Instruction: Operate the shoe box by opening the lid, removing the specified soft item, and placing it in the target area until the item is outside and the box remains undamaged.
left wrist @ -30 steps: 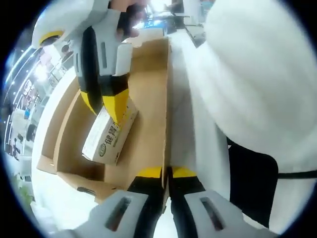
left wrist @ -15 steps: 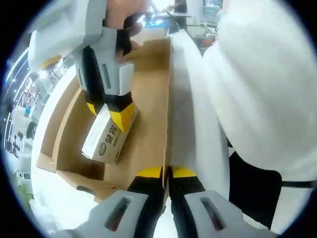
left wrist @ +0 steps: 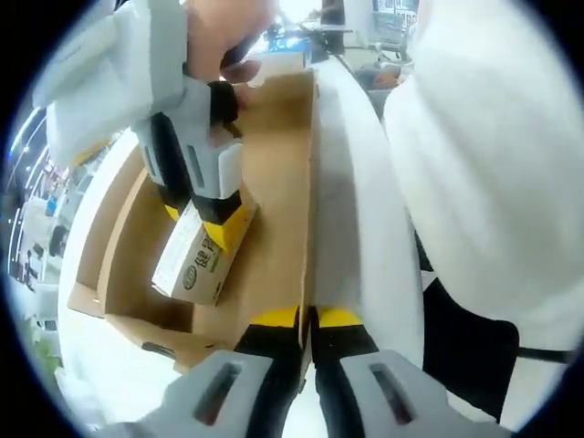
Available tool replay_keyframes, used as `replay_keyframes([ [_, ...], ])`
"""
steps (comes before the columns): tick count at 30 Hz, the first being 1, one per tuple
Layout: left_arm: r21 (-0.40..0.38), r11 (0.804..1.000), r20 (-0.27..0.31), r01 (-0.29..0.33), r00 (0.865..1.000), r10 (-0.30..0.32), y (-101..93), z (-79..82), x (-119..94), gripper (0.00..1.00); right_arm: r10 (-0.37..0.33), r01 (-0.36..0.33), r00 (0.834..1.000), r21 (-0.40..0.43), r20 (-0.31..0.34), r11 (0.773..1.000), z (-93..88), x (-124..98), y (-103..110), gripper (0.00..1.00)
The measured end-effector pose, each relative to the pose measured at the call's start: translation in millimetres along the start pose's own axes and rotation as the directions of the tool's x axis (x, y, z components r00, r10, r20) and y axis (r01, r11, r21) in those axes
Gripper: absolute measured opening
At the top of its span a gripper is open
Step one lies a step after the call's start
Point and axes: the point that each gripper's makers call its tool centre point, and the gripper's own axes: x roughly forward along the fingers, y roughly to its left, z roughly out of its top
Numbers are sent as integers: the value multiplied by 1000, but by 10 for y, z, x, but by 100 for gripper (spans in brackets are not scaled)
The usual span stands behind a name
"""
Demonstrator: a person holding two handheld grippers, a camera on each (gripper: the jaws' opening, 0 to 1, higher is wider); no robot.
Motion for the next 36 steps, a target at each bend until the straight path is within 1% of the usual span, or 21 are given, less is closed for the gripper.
replay_keyframes([
  [1, 2, 1000, 1, 0, 1000, 0, -2, 0, 3, 3, 0, 0, 1000, -8, -7, 1000, -16, -4, -6, 21],
  [3, 4, 1000, 2, -1, 1000, 1, -4, 3, -1, 3, -34, 33, 999, -63, -7, 997, -28, -53, -52, 21],
  [4, 3, 1000, 2, -2, 1000, 2, -6, 3, -3, 3, -32, 32, 999, -74, 0, 997, -25, -79, -42, 21],
  [7, 4, 1000, 5, -3, 1000, 3, -3, 7, -5, 3, -29, 31, 999, -86, 24, 996, -23, -173, -18, 21],
  [9, 4, 1000, 8, 0, 1000, 0, -4, 11, -9, 3, -42, 45, 999, -87, 28, 995, -47, -248, -24, 21],
  [10, 4, 1000, 9, 1, 1000, -1, -3, 13, -13, 3, -48, 51, 998, -87, 40, 995, -53, -306, -20, 20],
  [11, 3, 1000, 9, 1, 1000, -1, -3, 14, -14, 3, -54, 58, 997, -72, 53, 996, -48, -348, -22, 20],
  [12, 3, 1000, 8, -1, 1000, 1, -4, 13, -16, 3, -60, 63, 996, -30, 69, 998, -46, -404, -17, 20],
  [13, 2, 1000, 8, -2, 1000, 2, -4, 13, -17, 3, -58, 59, 995, -7, 84, 998, -38, -445, -4, 20],
  [14, 1, 1000, 8, -3, 1000, 3, -4, 13, -20, 3, -57, 56, 994, 5, 94, 998, -45, -482, 7, 20],
  [19, -2, 1000, 7, -6, 1000, 6, -5, 17, -34, 4, -79, 80, 991, -1, 107, 997, -114, -599, 23, 20],
  [22, -11, 1000, 10, -1, 1000, 1, 1, 21, -42, 4, -71, 67, 989, 34, 130, 997, -143, -601, 51, 20],
  [25, -18, 1000, 14, -3, 1000, 3, 2, 24, -44, 4, -81, 78, 991, 35, 110, 996, -198, -595, 75, 20],
  [28, -19, 1000, 15, -6, 1000, 6, 2, 27, -49, 4, -87, 84, 989, 35, 116, 996, -195, -639, 93, 20],
  [31, -21, 1000, 14, -6, 1000, 6, 0, 27, -53, 4, -109, 100, 984, 68, 138, 993, -201, -699, 82, 20],
  [36, -24, 1000, 12, -8, 1000, 8, -3, 27, -59, 4, -102, 84, 983, 115, 156, 990, -250, -721, 123, 20],
])
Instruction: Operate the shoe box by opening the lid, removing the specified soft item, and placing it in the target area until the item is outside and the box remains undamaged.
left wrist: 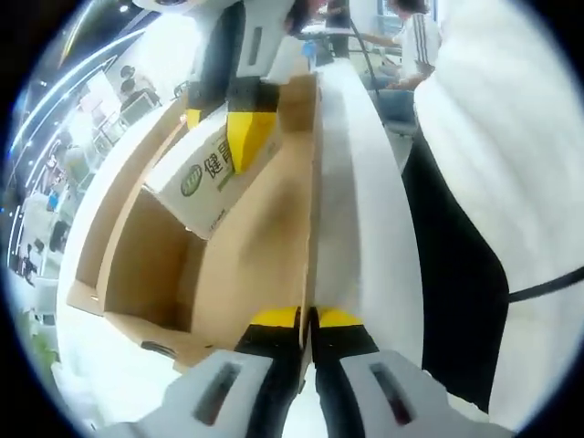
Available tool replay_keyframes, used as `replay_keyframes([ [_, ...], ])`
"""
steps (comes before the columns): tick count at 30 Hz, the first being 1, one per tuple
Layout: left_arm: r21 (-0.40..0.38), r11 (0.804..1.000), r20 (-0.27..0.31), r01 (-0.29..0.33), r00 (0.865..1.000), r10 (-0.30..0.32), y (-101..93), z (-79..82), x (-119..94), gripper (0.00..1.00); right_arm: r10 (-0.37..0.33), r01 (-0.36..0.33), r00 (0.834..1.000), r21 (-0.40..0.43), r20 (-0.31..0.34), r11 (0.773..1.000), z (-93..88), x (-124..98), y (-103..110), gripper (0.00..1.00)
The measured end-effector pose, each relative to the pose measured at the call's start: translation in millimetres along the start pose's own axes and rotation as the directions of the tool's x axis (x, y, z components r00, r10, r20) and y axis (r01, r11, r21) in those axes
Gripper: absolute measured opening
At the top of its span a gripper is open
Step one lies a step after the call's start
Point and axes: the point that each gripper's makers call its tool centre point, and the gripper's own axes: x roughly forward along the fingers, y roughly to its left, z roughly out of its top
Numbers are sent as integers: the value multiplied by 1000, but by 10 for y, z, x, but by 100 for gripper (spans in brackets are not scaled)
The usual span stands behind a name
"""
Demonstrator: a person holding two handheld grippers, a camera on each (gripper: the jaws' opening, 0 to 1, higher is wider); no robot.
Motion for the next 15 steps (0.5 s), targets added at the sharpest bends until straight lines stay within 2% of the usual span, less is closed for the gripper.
replay_keyframes([
  [3, -5, 1000, -2, 0, 1000, 0, 1, -2, -1, 4, 31, -33, 999, 41, 34, 999, 19, -21, 55, 20],
  [8, -6, 1000, -2, 3, 1000, -3, -2, -4, -2, 4, 13, -15, 999, 45, 42, 999, -14, -56, 45, 20],
  [10, -7, 1000, -3, 5, 1000, -6, -1, -4, -4, 4, 13, -16, 999, 77, 45, 997, -33, -70, 37, 20],
  [15, -8, 1000, -5, 8, 1000, -8, 1, -10, 0, 3, -44, 38, 996, 73, 74, 997, 6, -173, -37, 20],
])
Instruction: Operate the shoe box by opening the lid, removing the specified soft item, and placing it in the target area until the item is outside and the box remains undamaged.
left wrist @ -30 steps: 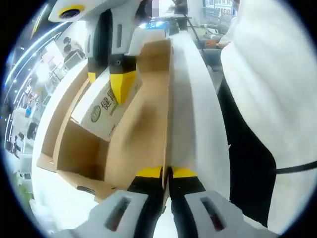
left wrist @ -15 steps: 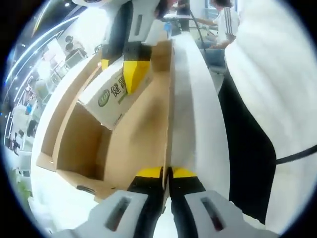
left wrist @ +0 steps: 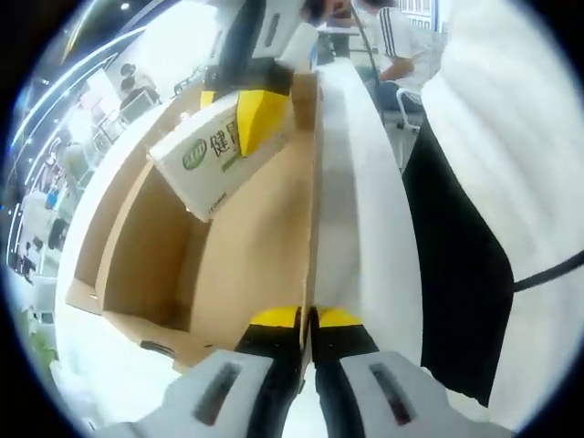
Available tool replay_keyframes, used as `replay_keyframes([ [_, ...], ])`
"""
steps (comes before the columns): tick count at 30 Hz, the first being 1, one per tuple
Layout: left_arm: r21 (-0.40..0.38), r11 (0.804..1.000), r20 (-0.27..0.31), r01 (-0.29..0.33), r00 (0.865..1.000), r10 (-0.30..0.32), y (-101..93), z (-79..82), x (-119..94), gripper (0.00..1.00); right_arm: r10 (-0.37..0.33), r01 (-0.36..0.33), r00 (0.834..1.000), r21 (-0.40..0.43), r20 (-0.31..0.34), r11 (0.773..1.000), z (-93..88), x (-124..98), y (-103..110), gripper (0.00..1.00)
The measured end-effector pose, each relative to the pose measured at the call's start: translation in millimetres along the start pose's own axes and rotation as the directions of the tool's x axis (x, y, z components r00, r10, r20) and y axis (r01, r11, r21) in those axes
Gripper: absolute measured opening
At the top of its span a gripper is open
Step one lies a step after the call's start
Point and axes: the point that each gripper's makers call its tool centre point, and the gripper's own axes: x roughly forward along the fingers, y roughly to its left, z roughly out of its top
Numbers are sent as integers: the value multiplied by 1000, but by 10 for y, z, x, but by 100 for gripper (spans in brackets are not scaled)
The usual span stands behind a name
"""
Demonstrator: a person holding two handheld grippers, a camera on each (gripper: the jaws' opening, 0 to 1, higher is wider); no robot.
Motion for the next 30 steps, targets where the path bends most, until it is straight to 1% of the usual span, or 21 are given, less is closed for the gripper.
replay_keyframes([
  [2, 0, 1000, 0, 1, 1000, -1, 2, -1, 0, 3, -3, 3, 1000, 23, 8, 1000, 12, -48, -2, 20],
  [4, 1, 1000, 0, 3, 1000, -3, 1, -1, 0, 3, -23, 20, 999, 56, 46, 998, 46, -119, -5, 20],
  [7, 1, 1000, 0, 4, 1000, -4, 3, -2, 2, 3, -37, 31, 997, 82, 68, 996, 43, -178, 3, 20],
  [9, 1, 1000, -1, 5, 1000, -5, 3, -3, 3, 3, -13, -2, 993, 135, 117, 991, 75, -182, 68, 20],
  [10, 1, 1000, -1, 7, 1000, -7, 3, -4, 3, 3, -8, -13, 992, 167, 128, 986, 73, -184, 90, 20],
  [11, 2, 1000, -1, 9, 1000, -9, 4, -4, 4, 3, -25, -6, 989, 209, 145, 978, 68, -187, 82, 20],
  [12, 1, 1000, -1, 9, 1000, -9, 4, -4, 4, 3, -30, -3, 990, 233, 135, 972, 35, -189, 83, 20],
  [13, 0, 1000, -2, 9, 1000, -9, 4, -5, 5, 3, -40, 9, 990, 217, 137, 976, 28, -193, 67, 20],
  [14, -1, 1000, -2, 8, 1000, -8, 4, -6, 5, 3, -65, 34, 988, 209, 143, 977, 34, -200, 46, 20],
  [15, -1, 1000, -2, 6, 1000, -6, 2, -6, 6, 3, -78, 48, 988, 212, 135, 976, 23, -214, 43, 20],
  [17, -1, 1000, -2, 3, 1000, -3, 1, -5, 5, 3, -86, 57, 986, 194, 145, 979, 46, -255, 74, 20],
  [19, -1, 1000, -1, 3, 1000, -3, 1, -4, 5, 3, -83, 54, 987, 193, 141, 980, 53, -266, 99, 20],
  [22, 0, 1000, 1, 6, 1000, -6, 2, -4, 6, 3, -94, 73, 987, 161, 129, 984, 46, -271, 118, 20],
  [25, 0, 1000, 3, 8, 1000, -8, 3, -2, 7, 3, -95, 72, 986, 162, 136, 984, 58, -275, 117, 20],
  [28, 0, 1000, 5, 8, 1000, -8, 3, -2, 7, 3, -95, 69, 983, 165, 156, 984, 78, -328, 122, 20],
  [30, 2, 1000, 6, 8, 1000, -8, 1, -1, 8, 3, -93, 70, 982, 142, 163, 987, 63, -362, 139, 20],
])
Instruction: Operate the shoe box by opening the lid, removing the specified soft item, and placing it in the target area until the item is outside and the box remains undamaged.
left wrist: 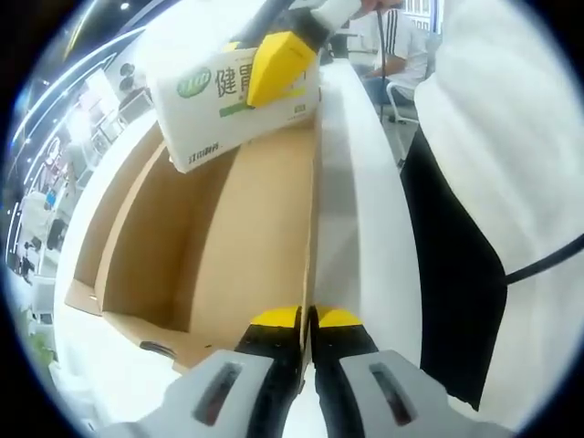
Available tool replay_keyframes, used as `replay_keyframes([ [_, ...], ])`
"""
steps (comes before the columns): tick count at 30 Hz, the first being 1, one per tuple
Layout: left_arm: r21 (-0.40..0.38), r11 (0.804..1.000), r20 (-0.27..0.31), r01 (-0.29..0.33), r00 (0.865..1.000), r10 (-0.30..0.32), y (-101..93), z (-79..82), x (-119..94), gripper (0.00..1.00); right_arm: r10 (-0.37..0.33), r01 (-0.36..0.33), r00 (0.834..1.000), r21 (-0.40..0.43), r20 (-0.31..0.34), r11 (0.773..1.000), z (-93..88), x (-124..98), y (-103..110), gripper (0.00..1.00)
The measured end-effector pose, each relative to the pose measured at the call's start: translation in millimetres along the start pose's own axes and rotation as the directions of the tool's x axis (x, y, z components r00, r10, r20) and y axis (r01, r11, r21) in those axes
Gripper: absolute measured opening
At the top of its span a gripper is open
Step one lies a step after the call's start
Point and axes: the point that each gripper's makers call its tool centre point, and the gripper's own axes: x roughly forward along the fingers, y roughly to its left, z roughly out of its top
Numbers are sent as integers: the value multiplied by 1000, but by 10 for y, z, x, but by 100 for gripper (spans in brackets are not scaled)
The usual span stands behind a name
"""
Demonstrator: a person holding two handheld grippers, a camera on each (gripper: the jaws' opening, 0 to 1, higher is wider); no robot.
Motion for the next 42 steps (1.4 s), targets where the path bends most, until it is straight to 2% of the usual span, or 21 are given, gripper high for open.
replay_keyframes([
  [3, 0, 1000, 1, 1, 1000, -1, -1, -1, 0, 3, -2, 3, 1000, -71, 2, 997, -38, -60, -6, 20],
  [6, -1, 1000, -1, 3, 1000, -3, 1, -1, 1, 3, 14, -11, 999, -98, 35, 995, -37, -108, 26, 20],
  [11, -2, 1000, 0, 2, 1000, -2, -1, -4, -2, 3, 3, 2, 999, -102, 50, 995, 30, -170, 4, 20],
  [16, -5, 1000, -1, -2, 1000, 2, -2, -3, -3, 3, -4, 9, 1000, -173, 30, 985, -23, -259, 4, 20],
  [18, -6, 1000, -1, -4, 1000, 4, -2, -1, -3, 3, 2, -5, 1000, -208, -15, 978, -106, -290, 8, 20],
  [21, -7, 1000, -1, -3, 1000, 3, 1, -3, -2, 3, 3, -6, 1000, -247, -13, 969, -141, -311, 9, 20],
  [24, -5, 1000, 0, -5, 1000, 5, 0, -2, -4, 3, 16, -18, 1000, -221, -13, 975, -143, -325, 17, 20],
  [25, -5, 1000, 0, -5, 1000, 5, 1, -1, -4, 3, 35, -35, 999, -173, -2, 984, -111, -346, 53, 20],
  [27, -6, 1000, -1, -6, 1000, 6, 1, -2, -4, 3, 40, -33, 999, -182, 36, 983, -33, -388, 49, 20],
  [30, -7, 1000, -1, -6, 1000, 6, 0, -4, -4, 4, 3, 1, 1000, -281, 14, 960, -80, -436, -11, 20],
  [31, -8, 1000, -1, -7, 1000, 7, 0, -4, -5, 4, -16, 7, 999, -307, -28, 952, -171, -456, -39, 20],
  [32, -8, 1000, -1, -7, 1000, 7, 0, -4, -5, 4, -13, -2, 999, -326, -43, 945, -212, -468, -30, 20],
  [36, -7, 1000, 0, -10, 1000, 10, -1, -2, -5, 4, -7, -5, 999, -333, -32, 943, -247, -527, 9, 20],
  [40, -7, 1000, 0, -9, 1000, 9, 1, -2, -6, 4, -34, 7, 998, -414, -56, 910, -268, -573, 16, 20],
  [42, -5, 1000, 2, -9, 1000, 9, -1, 0, -6, 4, -36, 9, 998, -432, -53, 902, -264, -592, 37, 20],
])
